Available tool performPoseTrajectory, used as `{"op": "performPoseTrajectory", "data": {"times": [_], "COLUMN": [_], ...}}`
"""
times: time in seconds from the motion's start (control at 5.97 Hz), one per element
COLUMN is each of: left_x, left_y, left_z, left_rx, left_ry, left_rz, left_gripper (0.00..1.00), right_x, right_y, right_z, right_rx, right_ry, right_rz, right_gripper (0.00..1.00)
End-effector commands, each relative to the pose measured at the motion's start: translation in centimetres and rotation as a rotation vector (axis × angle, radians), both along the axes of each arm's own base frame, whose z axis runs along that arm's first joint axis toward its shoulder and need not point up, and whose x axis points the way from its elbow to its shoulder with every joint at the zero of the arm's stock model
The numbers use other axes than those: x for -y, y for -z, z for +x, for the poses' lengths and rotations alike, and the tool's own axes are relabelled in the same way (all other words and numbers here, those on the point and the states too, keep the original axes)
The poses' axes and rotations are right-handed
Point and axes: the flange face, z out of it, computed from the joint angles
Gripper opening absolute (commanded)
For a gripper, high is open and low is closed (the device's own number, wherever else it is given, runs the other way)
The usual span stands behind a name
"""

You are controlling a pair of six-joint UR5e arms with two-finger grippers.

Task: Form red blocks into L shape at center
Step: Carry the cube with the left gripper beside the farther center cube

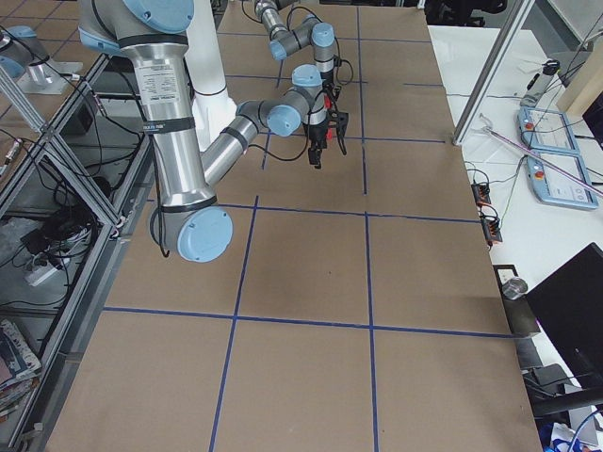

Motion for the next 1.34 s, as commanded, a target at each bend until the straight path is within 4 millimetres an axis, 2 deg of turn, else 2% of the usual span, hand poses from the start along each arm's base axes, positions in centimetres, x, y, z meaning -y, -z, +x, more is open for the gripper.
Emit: {"op": "performPoseTrajectory", "data": {"times": [0.0, 0.17, 0.34, 0.5, 1.17], "left_x": [0.5, 0.6, 0.5, -0.2, 0.1], "left_y": [0.5, 0.1, 0.6, -0.6, 0.0], "left_z": [1.2, 1.7, 1.9, 3.6, 4.9], "left_rx": [-0.05, -0.056, -0.102, -0.08, -0.11], "left_ry": [0.156, 0.183, 0.205, 0.195, 0.207], "left_rz": [-0.151, -0.181, -0.193, -0.21, -0.221], "left_gripper": [0.05, 0.05, 0.05, 0.05, 0.05], "right_x": [-0.1, -0.1, -0.1, -0.2, -0.2], "right_y": [0.0, -0.2, -0.1, -0.1, 0.5], "right_z": [-0.2, -0.3, -0.4, -0.5, -0.5], "right_rx": [0.0, -0.004, -0.005, -0.006, 0.003], "right_ry": [0.003, 0.005, 0.001, 0.002, 0.001], "right_rz": [0.0, -0.002, 0.001, 0.003, 0.009], "right_gripper": [1.0, 1.0, 1.0, 1.0, 1.0]}}
